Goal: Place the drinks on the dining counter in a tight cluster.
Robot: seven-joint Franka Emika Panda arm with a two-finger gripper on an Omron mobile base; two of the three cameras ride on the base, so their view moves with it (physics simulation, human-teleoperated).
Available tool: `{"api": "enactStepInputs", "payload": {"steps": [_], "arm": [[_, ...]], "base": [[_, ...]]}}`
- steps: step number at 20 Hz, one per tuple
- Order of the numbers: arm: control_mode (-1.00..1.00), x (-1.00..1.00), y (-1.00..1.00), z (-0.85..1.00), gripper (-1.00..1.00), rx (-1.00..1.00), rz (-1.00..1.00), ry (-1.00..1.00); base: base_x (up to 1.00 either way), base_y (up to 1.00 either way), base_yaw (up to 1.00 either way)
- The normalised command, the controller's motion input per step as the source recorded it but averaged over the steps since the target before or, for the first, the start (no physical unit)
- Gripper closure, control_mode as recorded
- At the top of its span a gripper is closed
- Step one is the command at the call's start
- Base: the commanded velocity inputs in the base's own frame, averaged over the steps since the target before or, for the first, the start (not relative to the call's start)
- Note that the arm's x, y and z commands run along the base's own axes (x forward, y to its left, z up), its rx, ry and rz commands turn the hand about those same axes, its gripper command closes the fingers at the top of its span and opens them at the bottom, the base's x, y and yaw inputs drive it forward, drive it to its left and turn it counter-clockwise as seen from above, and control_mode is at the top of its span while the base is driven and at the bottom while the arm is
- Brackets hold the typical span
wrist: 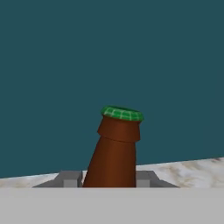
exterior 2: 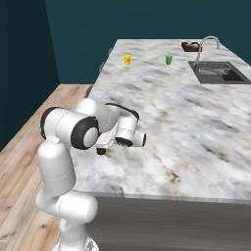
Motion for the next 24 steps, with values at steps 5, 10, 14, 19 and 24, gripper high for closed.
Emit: {"api": "enactStepInputs", "payload": {"steps": [5, 10, 14, 19, 24], "arm": [[-1.0, 0.01, 0.0, -0.24, -1.0, 0.0, -0.05, -0.01], [-1.0, 0.0, -0.02, -0.14, -1.0, 0.0, -0.02, 0.0], [-1.0, -0.03, -0.11, -0.03, -1.0, 0.0, -0.01, 0.0], [-1.0, -0.07, -0.19, 0.0, -1.0, 0.0, 0.0, 0.0], [-1.0, -0.24, -0.1, 0.06, -1.0, 0.0, 0.0, 0.0]], "base": [[0.0, 0.0, 0.0], [0.0, 0.0, 0.0], [0.0, 0.0, 0.0], [0.0, 0.0, 0.0], [0.0, 0.0, 0.0]]}}
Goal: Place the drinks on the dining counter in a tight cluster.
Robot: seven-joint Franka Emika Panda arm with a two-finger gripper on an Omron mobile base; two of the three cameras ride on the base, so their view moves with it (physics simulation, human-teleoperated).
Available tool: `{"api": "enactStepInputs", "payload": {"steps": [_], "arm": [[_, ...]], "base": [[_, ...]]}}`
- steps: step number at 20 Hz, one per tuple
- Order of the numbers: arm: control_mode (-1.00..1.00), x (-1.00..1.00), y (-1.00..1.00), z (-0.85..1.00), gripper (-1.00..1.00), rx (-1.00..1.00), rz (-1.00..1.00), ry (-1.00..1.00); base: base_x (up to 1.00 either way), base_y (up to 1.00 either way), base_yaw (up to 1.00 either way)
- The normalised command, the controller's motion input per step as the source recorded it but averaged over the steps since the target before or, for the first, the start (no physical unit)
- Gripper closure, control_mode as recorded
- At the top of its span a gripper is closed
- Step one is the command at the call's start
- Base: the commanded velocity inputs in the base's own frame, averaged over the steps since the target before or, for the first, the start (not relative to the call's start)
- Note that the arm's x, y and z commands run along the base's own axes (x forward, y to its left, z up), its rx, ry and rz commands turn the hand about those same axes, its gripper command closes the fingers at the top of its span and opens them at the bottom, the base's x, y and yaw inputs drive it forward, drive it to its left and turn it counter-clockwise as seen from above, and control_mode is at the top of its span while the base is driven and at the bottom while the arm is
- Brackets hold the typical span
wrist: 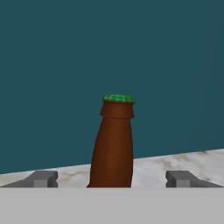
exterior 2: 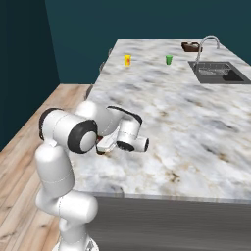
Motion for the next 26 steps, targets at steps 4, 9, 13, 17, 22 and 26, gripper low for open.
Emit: {"api": "enactStepInputs", "payload": {"steps": [4, 9, 13, 17, 22, 26], "arm": [[-1.0, -0.37, -0.02, 0.17, -1.0, 0.0, 0.0, 0.0], [-1.0, -0.36, -0.05, 0.2, -1.0, 0.02, -0.09, 0.08], [-1.0, -0.45, -0.11, 0.22, -1.0, 0.03, -0.12, 0.1], [-1.0, -0.44, -0.17, 0.17, -1.0, 0.0, -0.13, 0.06], [-1.0, -0.41, -0.04, 0.2, -1.0, 0.0, -0.11, 0.09], [-1.0, -0.39, -0.03, 0.23, -1.0, 0.0, -0.06, 0.12]], "base": [[0.0, 0.0, 0.0], [0.0, 0.0, 0.0], [0.0, 0.0, 0.0], [0.0, 0.0, 0.0], [0.0, 0.0, 0.0], [0.0, 0.0, 0.0]]}}
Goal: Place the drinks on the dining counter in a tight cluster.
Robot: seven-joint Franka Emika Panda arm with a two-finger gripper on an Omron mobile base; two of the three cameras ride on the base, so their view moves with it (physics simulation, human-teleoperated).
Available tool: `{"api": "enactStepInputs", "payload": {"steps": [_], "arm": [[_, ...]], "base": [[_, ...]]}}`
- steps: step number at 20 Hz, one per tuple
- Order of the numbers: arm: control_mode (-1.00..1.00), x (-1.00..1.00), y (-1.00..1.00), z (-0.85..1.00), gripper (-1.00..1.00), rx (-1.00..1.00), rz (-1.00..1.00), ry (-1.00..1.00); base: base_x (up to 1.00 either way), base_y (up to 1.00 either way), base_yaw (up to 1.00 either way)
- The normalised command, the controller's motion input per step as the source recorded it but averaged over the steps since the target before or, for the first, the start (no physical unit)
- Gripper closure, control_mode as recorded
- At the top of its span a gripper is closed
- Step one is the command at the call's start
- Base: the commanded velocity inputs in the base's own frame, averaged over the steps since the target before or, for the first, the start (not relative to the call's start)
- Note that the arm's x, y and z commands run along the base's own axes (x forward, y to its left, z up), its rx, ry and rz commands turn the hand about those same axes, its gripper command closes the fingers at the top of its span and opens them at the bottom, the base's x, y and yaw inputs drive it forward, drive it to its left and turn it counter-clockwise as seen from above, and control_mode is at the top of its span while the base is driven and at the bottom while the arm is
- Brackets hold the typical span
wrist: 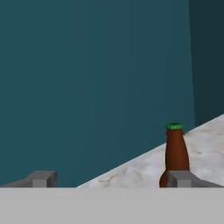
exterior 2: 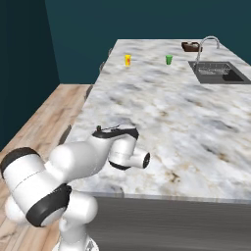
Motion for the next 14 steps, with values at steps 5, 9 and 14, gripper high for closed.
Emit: {"api": "enactStepInputs", "payload": {"steps": [5, 9, 14], "arm": [[-1.0, -0.24, 0.0, 0.21, -1.0, 0.0, -0.02, 0.15], [-1.0, -0.21, 0.0, 0.19, -1.0, 0.0, 0.0, 0.12], [-1.0, -0.26, 0.0, 0.03, -1.0, -0.03, 0.0, 0.0]], "base": [[0.0, 0.0, 0.0], [0.0, 0.0, 0.0], [0.0, 0.0, 0.0]]}}
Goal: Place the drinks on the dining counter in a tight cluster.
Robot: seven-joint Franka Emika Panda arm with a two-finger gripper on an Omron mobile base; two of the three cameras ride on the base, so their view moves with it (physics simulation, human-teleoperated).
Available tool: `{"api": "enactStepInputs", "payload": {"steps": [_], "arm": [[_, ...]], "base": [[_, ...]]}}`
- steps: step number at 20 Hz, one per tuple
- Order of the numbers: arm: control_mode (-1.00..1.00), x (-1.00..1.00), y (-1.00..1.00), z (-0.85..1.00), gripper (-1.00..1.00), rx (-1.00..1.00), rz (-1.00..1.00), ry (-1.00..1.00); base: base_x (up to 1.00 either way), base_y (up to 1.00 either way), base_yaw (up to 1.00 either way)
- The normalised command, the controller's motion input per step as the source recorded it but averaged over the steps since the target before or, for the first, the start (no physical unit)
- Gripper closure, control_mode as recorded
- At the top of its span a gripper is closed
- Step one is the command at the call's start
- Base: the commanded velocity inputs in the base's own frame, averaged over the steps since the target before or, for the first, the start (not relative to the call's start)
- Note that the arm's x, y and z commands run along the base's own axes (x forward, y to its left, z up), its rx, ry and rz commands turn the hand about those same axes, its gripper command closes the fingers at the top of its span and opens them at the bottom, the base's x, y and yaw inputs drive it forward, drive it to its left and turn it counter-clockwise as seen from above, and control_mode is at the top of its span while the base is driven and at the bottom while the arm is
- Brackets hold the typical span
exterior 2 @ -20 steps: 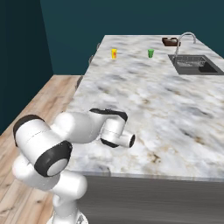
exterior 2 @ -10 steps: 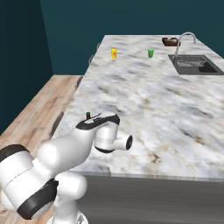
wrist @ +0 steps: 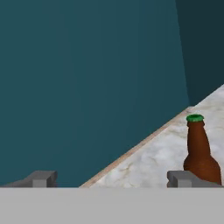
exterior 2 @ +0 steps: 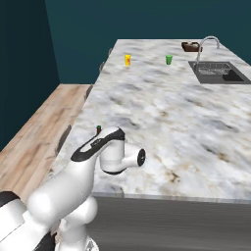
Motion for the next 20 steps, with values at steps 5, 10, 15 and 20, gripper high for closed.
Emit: {"api": "enactStepInputs", "payload": {"steps": [5, 10, 15, 20], "arm": [[-1.0, -0.15, 0.09, 0.07, -1.0, -0.05, 0.09, -0.15], [-1.0, -0.11, 0.03, 0.1, -1.0, 0.0, 0.07, -0.04], [-1.0, -0.01, 0.0, 0.0, -1.0, 0.0, 0.0, 0.0], [-1.0, 0.0, 0.0, 0.0, -1.0, 0.0, 0.0, 0.0]], "base": [[0.0, 0.0, 0.0], [0.0, 0.0, 0.0], [0.0, 0.0, 0.0], [0.0, 0.0, 0.0]]}}
